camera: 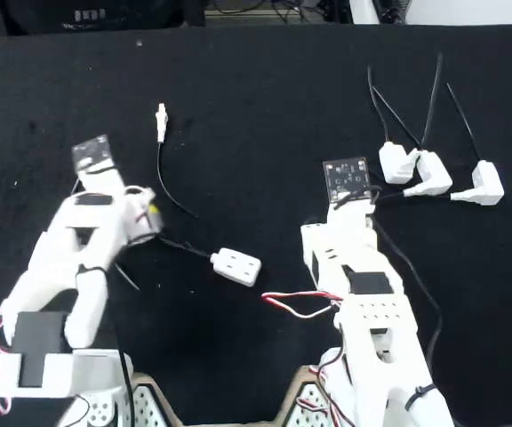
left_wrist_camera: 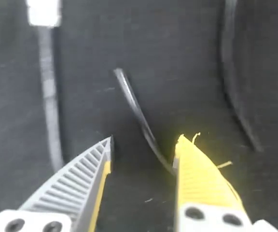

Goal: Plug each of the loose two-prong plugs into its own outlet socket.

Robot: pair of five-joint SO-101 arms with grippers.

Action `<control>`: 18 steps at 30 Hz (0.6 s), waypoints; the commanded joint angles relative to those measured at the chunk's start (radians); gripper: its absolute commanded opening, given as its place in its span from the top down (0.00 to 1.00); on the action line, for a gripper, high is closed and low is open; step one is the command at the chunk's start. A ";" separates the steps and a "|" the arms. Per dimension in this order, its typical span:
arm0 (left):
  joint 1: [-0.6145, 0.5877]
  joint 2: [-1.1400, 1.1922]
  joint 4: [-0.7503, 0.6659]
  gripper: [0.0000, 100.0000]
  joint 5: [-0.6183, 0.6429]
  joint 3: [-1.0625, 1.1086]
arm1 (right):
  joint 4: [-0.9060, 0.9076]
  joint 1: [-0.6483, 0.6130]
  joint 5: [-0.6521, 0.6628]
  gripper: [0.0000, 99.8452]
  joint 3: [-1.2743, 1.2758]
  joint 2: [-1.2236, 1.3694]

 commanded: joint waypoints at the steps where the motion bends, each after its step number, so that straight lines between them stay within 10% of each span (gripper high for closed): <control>1: -0.087 -0.014 0.141 0.79 -0.041 -0.101 | -0.023 0.021 -0.008 0.76 -0.059 -0.025; 18: -0.225 0.044 0.404 0.78 -0.252 -0.596 | -0.023 0.021 -0.008 0.76 -0.058 -0.025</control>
